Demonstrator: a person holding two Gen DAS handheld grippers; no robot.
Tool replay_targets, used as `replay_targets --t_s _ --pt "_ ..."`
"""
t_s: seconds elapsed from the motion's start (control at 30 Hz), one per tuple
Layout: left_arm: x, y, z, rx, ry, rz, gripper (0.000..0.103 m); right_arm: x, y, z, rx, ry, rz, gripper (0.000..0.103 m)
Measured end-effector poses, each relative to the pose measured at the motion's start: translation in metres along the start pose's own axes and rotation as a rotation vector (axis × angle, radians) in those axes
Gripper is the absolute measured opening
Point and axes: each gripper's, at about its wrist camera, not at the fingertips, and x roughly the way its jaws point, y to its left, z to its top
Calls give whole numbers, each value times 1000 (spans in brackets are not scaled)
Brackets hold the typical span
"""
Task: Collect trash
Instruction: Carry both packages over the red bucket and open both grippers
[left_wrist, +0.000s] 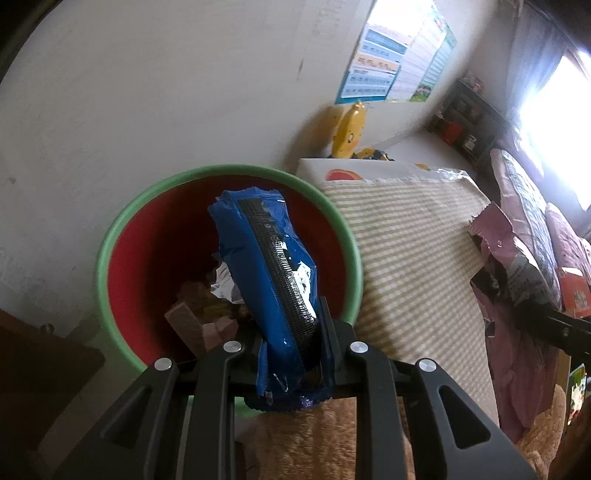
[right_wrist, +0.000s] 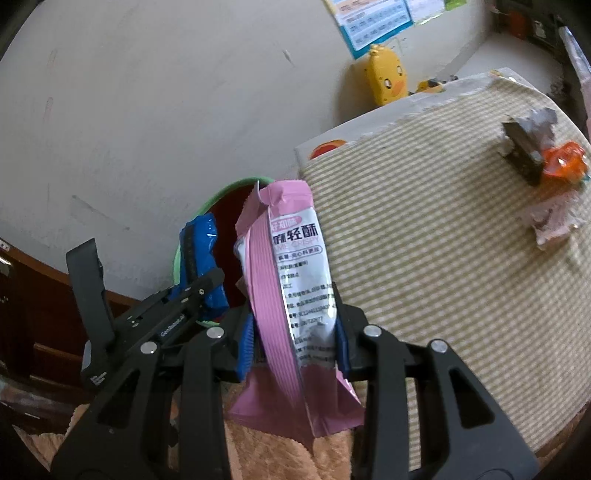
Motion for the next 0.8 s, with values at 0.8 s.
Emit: replay_targets --t_s 0.8 --pt "1 57 14 -63 -3 82 19 57 75 41 -127 -5 38 34"
